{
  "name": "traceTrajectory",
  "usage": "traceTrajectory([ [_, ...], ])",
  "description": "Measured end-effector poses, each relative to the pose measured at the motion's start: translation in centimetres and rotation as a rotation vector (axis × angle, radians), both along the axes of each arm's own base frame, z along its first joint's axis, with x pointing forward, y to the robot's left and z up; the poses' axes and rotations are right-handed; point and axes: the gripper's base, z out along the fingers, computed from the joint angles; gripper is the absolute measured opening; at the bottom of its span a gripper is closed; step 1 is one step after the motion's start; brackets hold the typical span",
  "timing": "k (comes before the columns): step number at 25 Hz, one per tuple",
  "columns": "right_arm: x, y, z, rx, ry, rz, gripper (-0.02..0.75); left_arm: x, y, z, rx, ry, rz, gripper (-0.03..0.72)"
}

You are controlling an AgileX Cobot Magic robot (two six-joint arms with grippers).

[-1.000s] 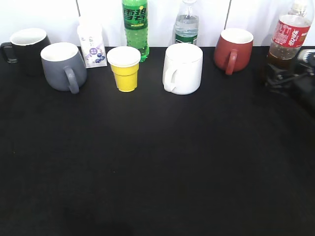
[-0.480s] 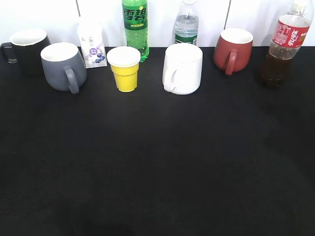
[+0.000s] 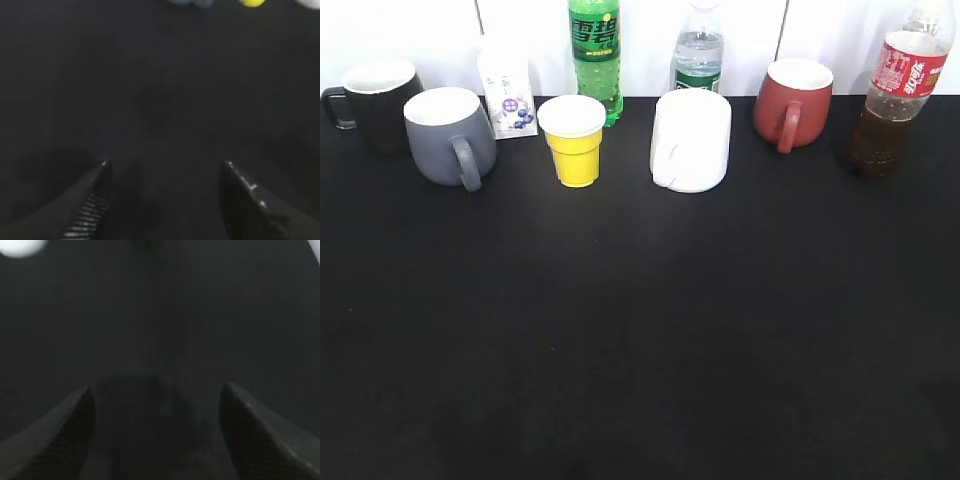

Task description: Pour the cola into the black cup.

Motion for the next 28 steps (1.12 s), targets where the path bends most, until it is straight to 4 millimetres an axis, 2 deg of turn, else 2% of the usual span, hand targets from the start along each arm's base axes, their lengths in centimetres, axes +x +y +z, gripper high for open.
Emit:
traceTrajectory([
  [3, -0.2, 0.0, -0.2, 0.013, 0.004, -0.012, 0.587, 0.4, 0.1, 0.0, 0.011, -0.038, 0.009, 0.5],
  [6, -0.4, -0.1, -1.4, 0.022, 0.083, -0.025, 0.587, 1.2, 0.0, -0.3, 0.013, -0.089, 0.009, 0.5],
  [18, -0.5, -0.1, -1.4, 0.023, 0.081, -0.027, 0.587, 1.7, -0.1, -0.4, 0.019, -0.081, 0.009, 0.5],
  [24, -3.0, -0.2, -1.1, 0.031, -0.078, -0.033, 0.585, -0.4, 0.2, -0.3, 0.011, -0.203, 0.201, 0.5],
  [28, -4.2, -0.2, -1.1, 0.033, -0.154, -0.082, 0.585, -0.5, 0.2, -0.3, 0.011, -0.21, 0.208, 0.5],
])
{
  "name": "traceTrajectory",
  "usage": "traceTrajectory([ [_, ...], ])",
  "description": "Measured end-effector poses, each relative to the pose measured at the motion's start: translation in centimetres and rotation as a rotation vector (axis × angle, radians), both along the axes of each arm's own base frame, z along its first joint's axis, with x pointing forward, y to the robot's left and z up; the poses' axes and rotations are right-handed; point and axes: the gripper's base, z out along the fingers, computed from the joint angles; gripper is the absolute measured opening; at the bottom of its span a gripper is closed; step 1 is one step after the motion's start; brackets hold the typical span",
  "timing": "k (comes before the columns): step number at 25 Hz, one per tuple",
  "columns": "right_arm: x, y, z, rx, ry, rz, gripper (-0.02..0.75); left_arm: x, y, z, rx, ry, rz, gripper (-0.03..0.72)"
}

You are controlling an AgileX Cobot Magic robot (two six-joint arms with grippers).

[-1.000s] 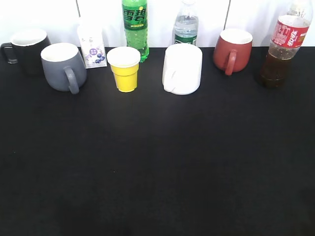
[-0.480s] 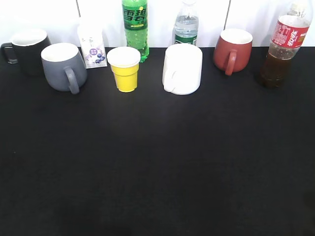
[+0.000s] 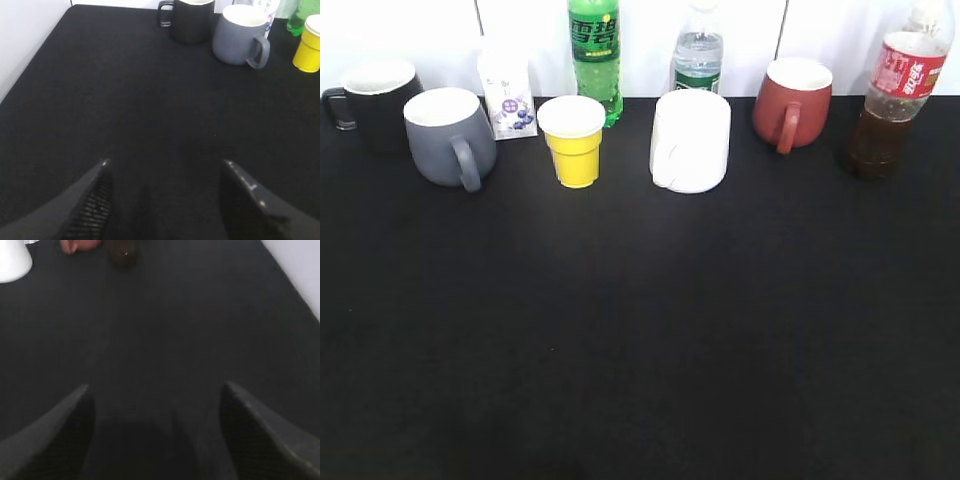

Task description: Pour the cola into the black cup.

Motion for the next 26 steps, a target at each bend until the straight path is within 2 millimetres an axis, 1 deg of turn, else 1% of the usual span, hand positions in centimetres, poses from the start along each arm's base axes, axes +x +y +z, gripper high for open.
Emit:
traceTrajectory([
  [26, -0.05, 0.03, -0.01, 0.004, -0.002, 0.002, 0.585, 0.0, 0.0, 0.0, 0.0, 0.0, 0.0, 0.5],
])
